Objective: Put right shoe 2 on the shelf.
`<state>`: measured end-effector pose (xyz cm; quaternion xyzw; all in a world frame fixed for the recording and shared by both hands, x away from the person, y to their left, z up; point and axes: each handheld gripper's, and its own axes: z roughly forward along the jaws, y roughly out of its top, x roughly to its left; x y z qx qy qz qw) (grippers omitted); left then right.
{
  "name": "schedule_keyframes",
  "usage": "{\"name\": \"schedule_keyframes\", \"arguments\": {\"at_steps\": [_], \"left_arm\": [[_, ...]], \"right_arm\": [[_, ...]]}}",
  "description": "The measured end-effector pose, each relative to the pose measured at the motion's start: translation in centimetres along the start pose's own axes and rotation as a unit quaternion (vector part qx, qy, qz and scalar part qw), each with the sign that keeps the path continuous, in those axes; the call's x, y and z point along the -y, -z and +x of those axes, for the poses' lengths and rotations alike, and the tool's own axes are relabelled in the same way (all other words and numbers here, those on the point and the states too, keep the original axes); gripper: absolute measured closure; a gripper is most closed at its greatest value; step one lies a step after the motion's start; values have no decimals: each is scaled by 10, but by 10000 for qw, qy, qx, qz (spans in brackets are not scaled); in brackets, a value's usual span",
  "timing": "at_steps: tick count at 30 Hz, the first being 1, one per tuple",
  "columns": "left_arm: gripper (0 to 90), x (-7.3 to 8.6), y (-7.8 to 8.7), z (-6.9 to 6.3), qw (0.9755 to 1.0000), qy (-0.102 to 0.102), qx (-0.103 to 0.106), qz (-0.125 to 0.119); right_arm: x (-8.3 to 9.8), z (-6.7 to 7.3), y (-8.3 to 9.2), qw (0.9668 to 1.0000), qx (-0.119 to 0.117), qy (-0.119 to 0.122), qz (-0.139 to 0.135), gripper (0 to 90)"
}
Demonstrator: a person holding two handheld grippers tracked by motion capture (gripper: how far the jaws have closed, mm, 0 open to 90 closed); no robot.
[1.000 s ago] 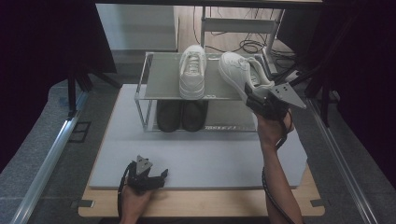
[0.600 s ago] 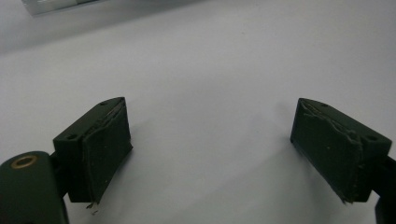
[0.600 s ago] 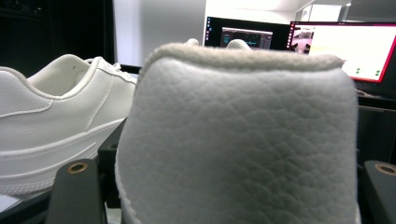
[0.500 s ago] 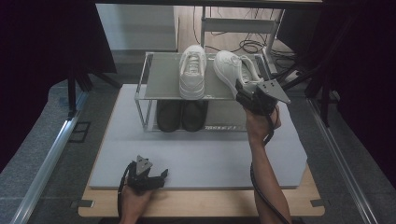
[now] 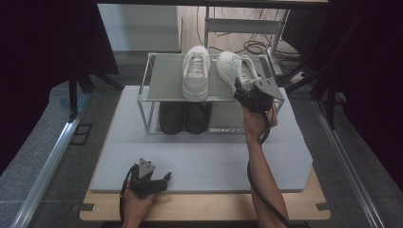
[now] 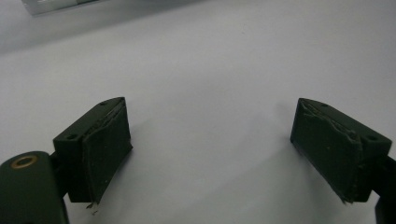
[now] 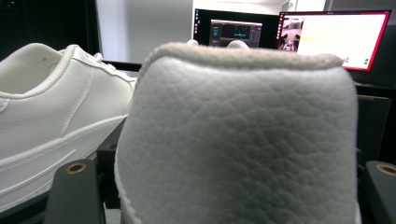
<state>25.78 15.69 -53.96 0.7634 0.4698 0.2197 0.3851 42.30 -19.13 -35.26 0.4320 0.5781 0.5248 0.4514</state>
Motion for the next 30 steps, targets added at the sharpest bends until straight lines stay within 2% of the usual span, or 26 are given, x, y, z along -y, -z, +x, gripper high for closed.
{"name": "schedule_keyframes", "arguments": {"at_steps": [7,15,19,26,30], "left_arm": [[116,0,0,0,10000,1,2,-6],[116,0,0,0,10000,0,1,-10],[116,0,0,0,10000,0,0,-11],[116,0,0,0,10000,0,-1,-12],[116,0,0,0,10000,0,-1,-12]], "right_arm": [[2,6,-10,10000,36,72,25,242],[5,8,-12,9999,30,123,37,140],[4,3,-11,9997,-126,208,76,118],[3,-9,-9,9982,-538,118,224,78],[1,-13,-6,9970,-697,106,320,65]]}}
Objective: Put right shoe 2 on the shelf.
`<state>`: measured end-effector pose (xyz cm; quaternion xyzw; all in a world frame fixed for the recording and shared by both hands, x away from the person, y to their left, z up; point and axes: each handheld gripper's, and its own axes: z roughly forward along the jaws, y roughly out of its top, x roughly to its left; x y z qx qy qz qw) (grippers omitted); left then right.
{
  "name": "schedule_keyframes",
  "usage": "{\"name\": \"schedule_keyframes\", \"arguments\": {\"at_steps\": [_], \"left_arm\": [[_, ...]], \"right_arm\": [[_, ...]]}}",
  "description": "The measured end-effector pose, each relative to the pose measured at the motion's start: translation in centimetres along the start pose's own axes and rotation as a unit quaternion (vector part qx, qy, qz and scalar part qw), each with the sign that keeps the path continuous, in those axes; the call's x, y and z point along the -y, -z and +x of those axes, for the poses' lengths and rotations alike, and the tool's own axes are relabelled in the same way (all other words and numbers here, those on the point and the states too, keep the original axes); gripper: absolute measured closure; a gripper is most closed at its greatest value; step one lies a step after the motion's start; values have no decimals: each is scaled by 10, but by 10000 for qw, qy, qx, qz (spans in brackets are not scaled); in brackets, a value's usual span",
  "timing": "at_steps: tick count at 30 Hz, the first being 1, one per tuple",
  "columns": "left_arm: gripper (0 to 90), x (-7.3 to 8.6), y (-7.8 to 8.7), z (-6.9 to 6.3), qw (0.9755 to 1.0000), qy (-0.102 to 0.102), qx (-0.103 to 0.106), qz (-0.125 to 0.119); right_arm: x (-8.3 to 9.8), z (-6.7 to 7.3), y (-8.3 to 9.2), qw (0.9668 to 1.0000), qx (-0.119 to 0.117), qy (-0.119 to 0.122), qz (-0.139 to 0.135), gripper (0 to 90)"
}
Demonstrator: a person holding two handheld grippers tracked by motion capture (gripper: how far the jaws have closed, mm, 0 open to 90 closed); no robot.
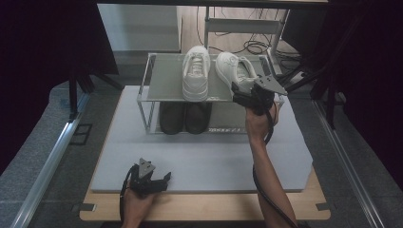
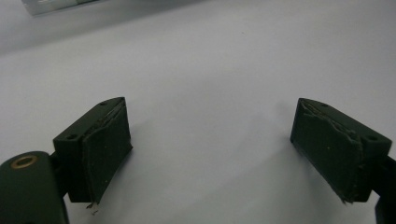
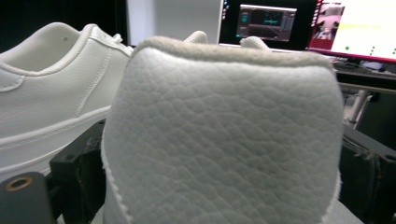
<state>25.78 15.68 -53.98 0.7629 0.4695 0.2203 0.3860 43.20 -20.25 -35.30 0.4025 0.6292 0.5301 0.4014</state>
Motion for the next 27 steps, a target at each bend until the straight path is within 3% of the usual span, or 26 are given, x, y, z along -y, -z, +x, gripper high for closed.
{"name": "schedule_keyframes", "arguments": {"at_steps": [6,14,17,21,27], "left_arm": [[116,0,0,0,10000,1,1,0],[116,0,0,0,10000,0,1,1],[117,0,0,0,10000,1,0,-1],[116,0,0,0,10000,2,0,-1],[116,0,0,0,10000,0,-2,-1]], "right_arm": [[1,-4,7,9998,-173,45,64,48],[0,-10,16,9975,-653,234,149,0],[-2,-15,23,9959,-874,124,216,0],[-4,-21,33,9913,-1228,-246,405,13],[-3,-27,49,9874,-1399,-267,691,66]]}}
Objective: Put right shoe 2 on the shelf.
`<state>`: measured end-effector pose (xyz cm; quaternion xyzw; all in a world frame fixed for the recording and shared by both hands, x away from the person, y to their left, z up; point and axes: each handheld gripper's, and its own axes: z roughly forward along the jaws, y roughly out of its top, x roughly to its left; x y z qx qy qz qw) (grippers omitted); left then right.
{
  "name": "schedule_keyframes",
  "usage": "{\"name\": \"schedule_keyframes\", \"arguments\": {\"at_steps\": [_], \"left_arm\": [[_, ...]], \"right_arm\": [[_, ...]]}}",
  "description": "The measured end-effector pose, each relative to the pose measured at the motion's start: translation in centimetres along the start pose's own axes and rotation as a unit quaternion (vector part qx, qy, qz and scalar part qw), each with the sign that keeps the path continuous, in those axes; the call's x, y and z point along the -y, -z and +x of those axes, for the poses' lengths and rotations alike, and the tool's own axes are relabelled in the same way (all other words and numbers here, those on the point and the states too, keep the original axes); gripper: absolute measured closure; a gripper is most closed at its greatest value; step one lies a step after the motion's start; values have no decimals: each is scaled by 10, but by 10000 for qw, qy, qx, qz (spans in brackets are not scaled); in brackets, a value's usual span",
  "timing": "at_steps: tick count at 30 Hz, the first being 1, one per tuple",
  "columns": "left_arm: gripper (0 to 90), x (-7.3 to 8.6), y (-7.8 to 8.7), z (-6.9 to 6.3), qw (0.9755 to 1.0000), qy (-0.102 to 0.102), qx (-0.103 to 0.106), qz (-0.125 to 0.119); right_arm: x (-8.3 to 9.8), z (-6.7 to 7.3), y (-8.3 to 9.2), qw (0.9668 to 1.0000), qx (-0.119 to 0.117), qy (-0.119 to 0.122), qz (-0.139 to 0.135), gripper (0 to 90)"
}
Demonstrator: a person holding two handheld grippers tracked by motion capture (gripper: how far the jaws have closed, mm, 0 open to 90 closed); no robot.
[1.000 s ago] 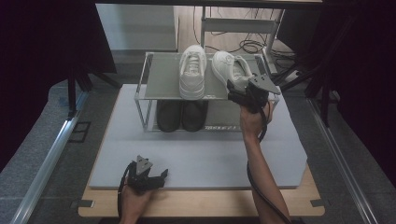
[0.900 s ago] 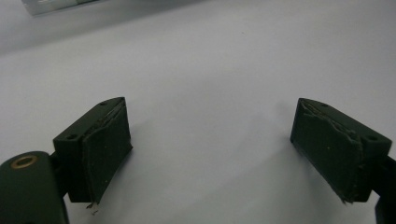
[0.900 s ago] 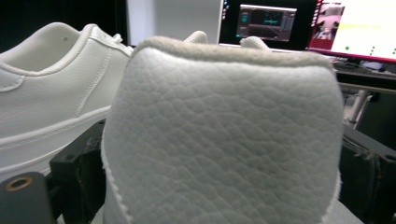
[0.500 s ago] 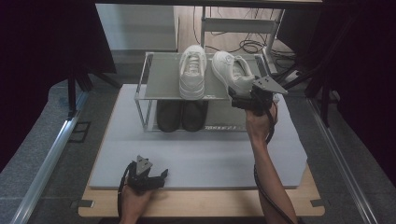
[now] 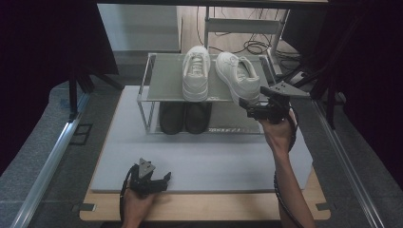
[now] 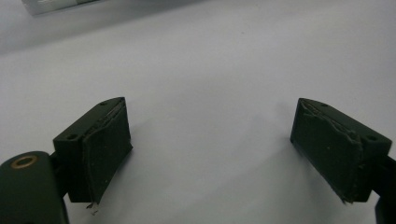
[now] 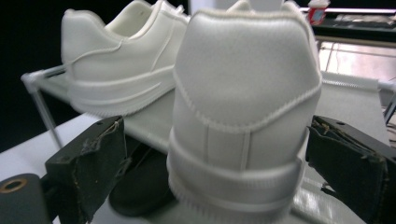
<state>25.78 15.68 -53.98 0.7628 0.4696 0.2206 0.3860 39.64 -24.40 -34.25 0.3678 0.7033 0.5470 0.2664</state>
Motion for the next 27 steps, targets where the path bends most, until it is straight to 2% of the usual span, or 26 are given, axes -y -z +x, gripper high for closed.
{"name": "schedule_keyframes", "arguments": {"at_steps": [2,4,5,9,12,14,20,22,27], "left_arm": [[116,0,0,0,10000,-1,0,0],[116,0,0,0,10000,-1,-1,0],[117,0,0,0,10000,-4,-2,0],[116,0,0,0,10000,-15,0,0],[116,0,0,0,10000,-15,0,0],[116,0,0,0,10000,-3,-2,-1],[116,0,0,0,10000,1,0,1],[116,0,0,0,10000,0,0,1],[116,0,0,0,10000,0,0,4]], "right_arm": [[2,-2,6,10000,49,-71,25,136],[4,-2,11,9997,234,28,67,192],[5,-3,14,9995,281,61,89,268],[10,-6,23,9995,172,145,208,518],[14,-7,24,9994,117,171,283,668],[16,-8,23,9994,168,159,275,726],[16,-7,21,9996,193,125,191,754],[16,-5,19,9996,145,136,191,824],[14,3,6,9996,-43,205,176,874]]}}
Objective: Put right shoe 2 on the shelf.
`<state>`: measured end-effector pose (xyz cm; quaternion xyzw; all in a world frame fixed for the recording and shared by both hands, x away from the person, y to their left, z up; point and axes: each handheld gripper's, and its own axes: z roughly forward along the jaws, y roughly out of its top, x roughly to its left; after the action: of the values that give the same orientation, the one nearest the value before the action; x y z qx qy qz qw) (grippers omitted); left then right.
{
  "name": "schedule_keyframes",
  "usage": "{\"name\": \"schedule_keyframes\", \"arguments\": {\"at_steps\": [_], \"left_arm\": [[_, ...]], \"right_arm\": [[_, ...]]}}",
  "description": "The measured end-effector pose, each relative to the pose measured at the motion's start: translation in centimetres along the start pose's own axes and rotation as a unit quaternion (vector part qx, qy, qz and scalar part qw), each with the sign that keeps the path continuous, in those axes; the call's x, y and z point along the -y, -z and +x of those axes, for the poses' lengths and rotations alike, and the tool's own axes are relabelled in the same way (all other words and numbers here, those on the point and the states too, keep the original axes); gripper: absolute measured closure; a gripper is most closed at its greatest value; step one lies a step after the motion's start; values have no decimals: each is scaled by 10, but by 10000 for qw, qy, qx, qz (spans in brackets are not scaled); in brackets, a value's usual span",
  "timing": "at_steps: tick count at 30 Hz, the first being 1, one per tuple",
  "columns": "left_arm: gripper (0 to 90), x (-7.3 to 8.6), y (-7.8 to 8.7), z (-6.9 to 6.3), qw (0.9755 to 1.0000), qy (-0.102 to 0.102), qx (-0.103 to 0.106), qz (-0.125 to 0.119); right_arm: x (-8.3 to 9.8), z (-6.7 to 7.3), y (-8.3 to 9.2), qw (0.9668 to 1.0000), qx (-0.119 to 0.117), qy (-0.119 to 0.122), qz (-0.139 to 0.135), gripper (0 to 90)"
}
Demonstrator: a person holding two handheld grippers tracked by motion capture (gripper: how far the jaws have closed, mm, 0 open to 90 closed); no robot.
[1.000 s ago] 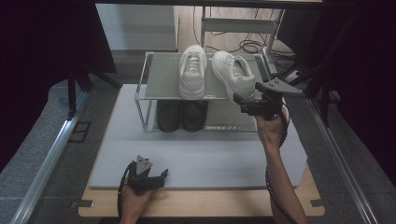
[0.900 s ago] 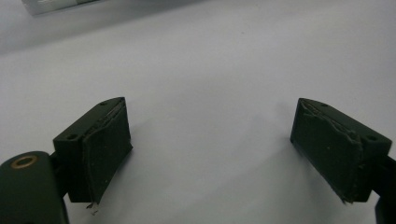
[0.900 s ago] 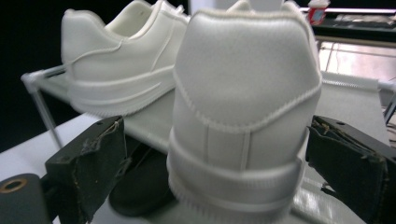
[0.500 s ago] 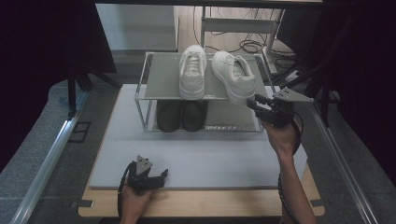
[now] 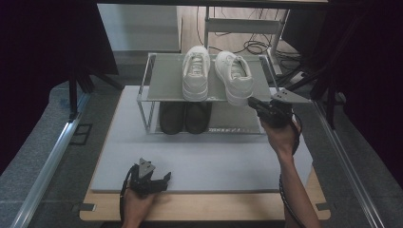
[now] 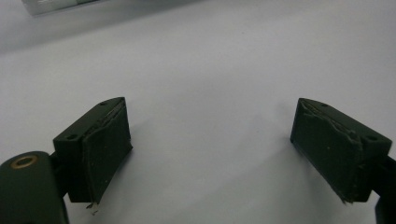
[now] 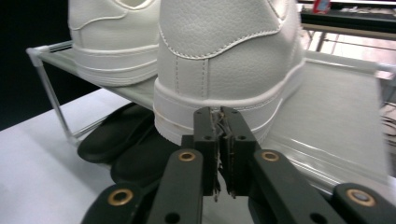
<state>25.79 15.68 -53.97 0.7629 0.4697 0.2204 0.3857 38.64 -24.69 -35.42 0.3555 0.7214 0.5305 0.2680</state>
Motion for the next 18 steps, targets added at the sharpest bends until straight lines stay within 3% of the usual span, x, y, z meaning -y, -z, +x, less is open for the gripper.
{"name": "schedule_keyframes", "arguments": {"at_steps": [9,18], "left_arm": [[117,0,0,0,10000,9,3,12],[117,0,0,0,10000,18,6,-6]], "right_arm": [[-7,22,-29,9998,-37,164,52,876],[-11,33,-46,9997,-79,211,71,875]]}}
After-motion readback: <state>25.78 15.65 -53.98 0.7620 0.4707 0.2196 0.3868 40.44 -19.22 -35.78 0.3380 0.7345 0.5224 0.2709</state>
